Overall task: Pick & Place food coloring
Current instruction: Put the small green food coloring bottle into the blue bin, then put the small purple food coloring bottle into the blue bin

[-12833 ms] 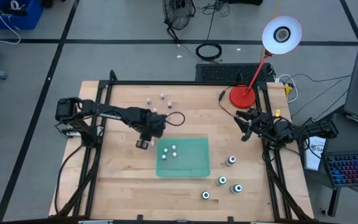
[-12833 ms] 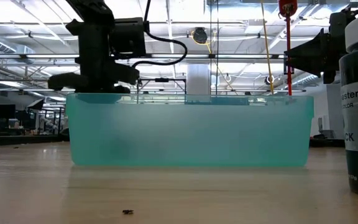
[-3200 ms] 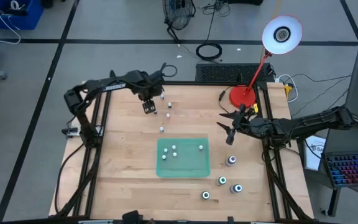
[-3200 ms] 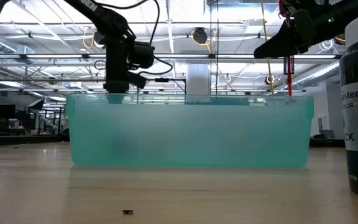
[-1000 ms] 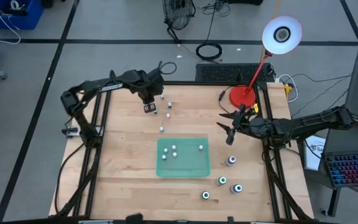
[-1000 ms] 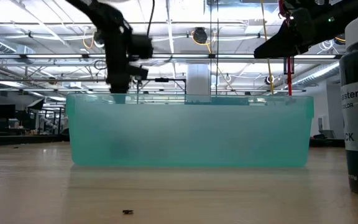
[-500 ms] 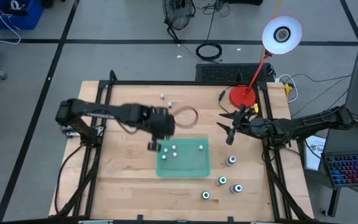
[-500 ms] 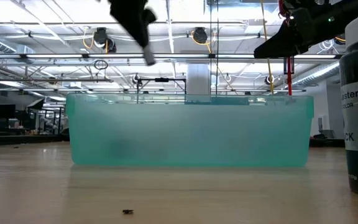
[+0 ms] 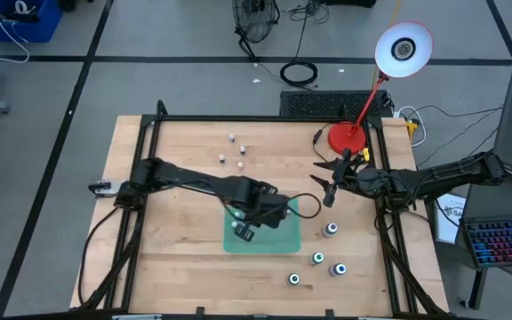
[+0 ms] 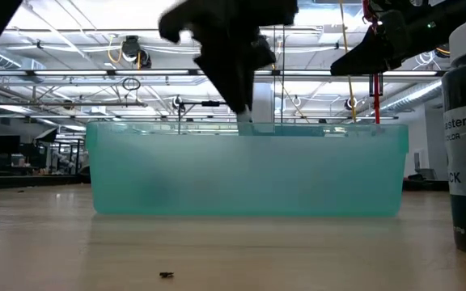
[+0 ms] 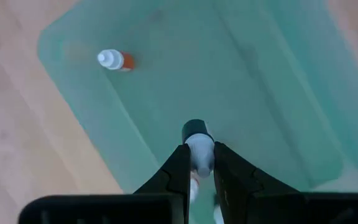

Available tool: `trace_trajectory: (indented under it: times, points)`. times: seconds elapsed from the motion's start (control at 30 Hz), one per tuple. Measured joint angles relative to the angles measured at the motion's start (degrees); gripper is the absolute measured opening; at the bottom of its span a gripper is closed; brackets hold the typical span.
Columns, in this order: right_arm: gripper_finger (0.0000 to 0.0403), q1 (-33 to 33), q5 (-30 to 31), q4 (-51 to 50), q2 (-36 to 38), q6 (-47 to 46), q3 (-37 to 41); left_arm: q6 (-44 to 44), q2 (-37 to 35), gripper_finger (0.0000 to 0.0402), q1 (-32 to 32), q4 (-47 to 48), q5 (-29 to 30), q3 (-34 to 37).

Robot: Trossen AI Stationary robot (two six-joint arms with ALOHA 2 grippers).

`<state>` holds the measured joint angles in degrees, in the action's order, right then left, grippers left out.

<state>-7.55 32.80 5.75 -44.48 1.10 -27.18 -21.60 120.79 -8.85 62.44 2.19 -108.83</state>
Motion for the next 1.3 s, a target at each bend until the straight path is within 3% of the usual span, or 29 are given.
trace_trajectory:
  times: [0.8, 1.13, 1.3]
  points:
    - [0.0173, 0.0, 0.0, 0.0, 0.0, 0.0, 0.0, 1.9, 8.5, 0.0050, 4.4, 0.9, -5.3, -0.4]
    - [0.0173, 0.0, 0.0, 0.0, 0.0, 0.0, 0.0, 3.9, 8.2, 0.0165, 4.3, 1.4, -4.8, -0.4]
    - [0.0173, 0.0, 0.0, 0.0, 0.0, 0.0, 0.0, 5.0, 4.9, 0.0193, 4.4, 5.1, 1.1, -2.2]
